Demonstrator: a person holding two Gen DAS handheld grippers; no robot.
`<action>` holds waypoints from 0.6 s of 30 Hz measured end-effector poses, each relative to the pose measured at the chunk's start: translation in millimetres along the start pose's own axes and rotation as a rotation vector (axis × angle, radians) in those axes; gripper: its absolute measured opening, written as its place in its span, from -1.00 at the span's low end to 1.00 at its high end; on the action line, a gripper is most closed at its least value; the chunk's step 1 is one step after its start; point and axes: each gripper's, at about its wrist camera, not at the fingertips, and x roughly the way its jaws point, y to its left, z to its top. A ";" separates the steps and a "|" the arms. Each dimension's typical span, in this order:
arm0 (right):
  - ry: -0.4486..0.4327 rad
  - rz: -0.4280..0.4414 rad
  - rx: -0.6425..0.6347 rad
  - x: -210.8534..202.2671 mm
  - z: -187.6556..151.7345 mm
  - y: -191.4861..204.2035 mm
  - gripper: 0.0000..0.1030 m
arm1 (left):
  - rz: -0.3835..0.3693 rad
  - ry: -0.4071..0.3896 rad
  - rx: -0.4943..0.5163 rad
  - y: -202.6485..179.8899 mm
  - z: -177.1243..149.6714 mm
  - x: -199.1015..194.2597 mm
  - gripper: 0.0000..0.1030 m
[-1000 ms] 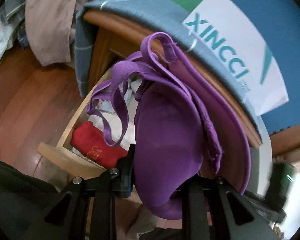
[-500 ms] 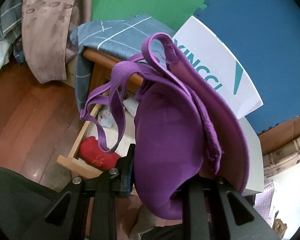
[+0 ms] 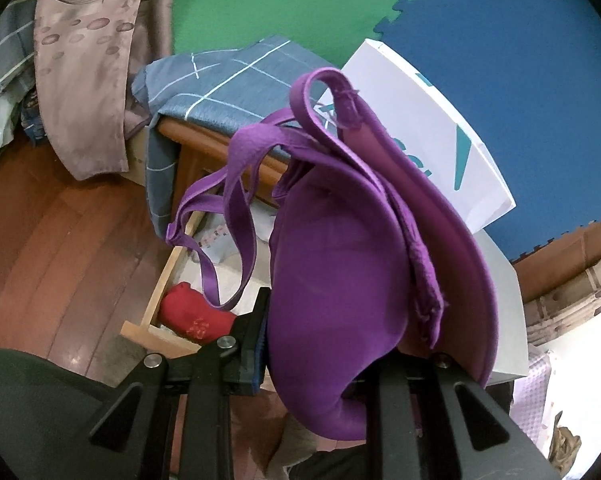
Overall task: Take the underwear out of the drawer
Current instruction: 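Grasp and lift the light blue sock with right gripper while left holds purple bra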
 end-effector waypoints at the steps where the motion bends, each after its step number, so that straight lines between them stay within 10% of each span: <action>1: -0.028 0.041 0.023 -9.6 -2.4 -3.2 -0.46 | -0.001 -0.004 0.007 -0.9 0.9 -2.7 -0.57; 10: -0.247 0.407 0.212 -81.6 -28.2 -29.0 -0.46 | -0.022 -0.049 0.039 -9.1 14.5 -28.0 -0.57; 18: -0.333 0.558 0.238 -117.9 -47.6 -35.2 -0.46 | -0.036 -0.095 0.083 -38.3 45.7 -53.4 -0.56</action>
